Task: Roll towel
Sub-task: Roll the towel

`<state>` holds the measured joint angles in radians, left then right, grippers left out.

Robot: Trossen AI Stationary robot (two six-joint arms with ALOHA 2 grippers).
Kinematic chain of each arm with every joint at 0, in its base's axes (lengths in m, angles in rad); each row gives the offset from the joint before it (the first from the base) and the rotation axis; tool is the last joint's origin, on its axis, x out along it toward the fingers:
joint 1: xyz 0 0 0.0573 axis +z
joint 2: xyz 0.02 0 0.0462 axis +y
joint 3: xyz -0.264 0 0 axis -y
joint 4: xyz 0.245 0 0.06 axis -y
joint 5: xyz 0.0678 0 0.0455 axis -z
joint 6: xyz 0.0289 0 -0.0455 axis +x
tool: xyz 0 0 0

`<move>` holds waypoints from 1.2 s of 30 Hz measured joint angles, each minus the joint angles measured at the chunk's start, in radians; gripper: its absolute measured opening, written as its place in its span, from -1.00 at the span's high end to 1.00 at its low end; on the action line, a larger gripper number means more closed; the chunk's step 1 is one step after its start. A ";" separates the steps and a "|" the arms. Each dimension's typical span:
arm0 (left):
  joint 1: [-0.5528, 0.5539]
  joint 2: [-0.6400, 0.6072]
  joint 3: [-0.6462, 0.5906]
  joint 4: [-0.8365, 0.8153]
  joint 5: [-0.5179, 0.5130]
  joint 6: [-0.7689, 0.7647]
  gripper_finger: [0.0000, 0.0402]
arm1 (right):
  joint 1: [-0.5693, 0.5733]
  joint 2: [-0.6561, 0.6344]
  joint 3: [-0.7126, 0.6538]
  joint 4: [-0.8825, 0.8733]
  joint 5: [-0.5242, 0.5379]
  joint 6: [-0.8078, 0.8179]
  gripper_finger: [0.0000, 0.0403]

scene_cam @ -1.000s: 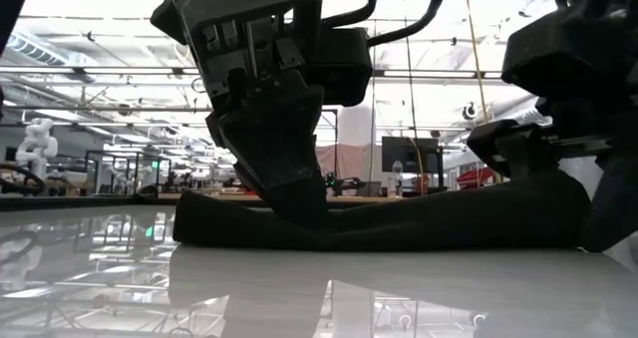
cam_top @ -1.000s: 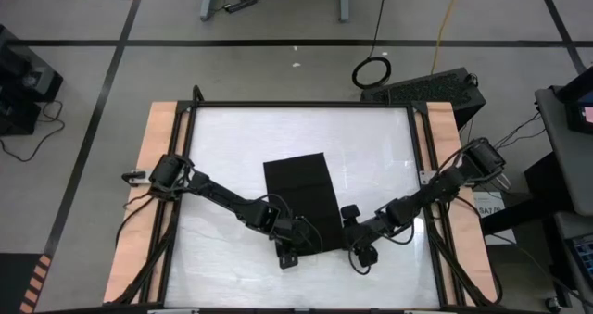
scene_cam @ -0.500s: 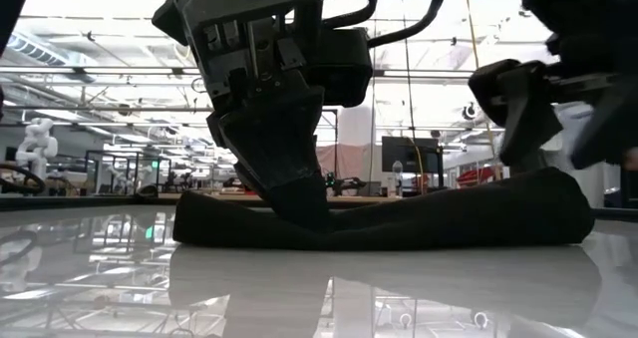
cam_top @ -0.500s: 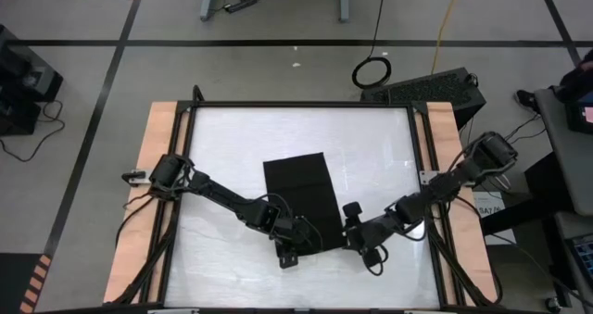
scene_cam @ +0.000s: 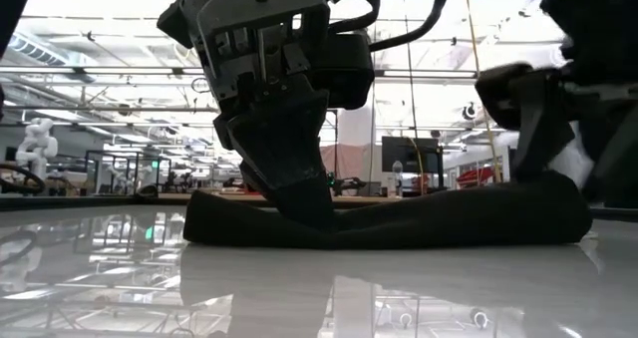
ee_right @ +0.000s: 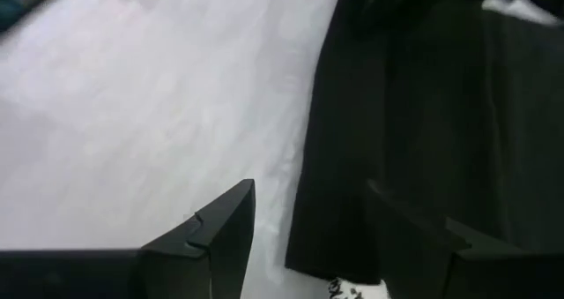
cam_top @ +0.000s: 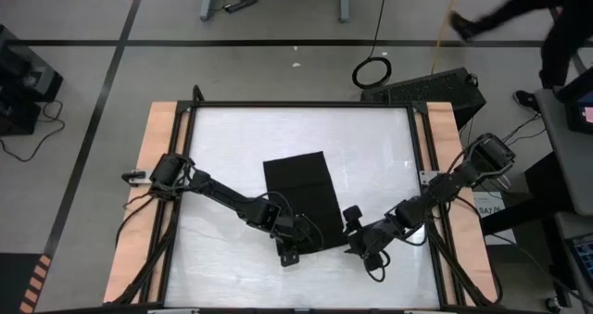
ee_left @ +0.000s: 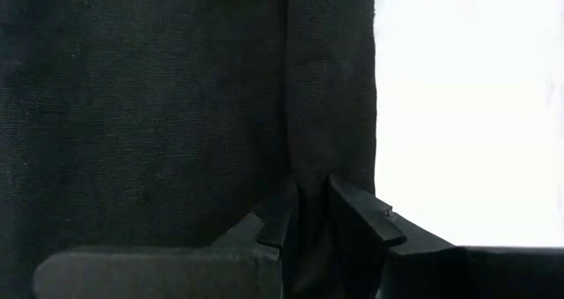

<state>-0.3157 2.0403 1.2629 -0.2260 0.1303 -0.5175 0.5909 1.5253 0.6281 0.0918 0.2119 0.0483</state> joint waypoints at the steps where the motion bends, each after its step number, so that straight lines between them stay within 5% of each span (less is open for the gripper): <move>1: 0.000 0.000 0.000 0.000 0.000 0.000 0.66 | -0.001 0.010 0.000 -0.004 -0.001 0.000 0.00; 16: 0.002 -0.002 0.000 -0.001 0.038 0.009 0.59 | -0.012 0.156 0.003 0.029 -0.001 0.099 0.05; 29: -0.005 -0.150 -0.002 -0.092 -0.006 0.109 0.00 | -0.052 0.163 0.003 0.018 -0.001 0.155 0.93; 36: -0.113 -0.210 -0.001 -0.150 -0.162 0.215 0.00 | -0.074 0.163 0.002 0.021 -0.042 0.230 0.95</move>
<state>-0.4284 1.8302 1.2621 -0.3756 -0.0315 -0.3029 0.5168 1.6886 0.6303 0.1125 0.1700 0.2784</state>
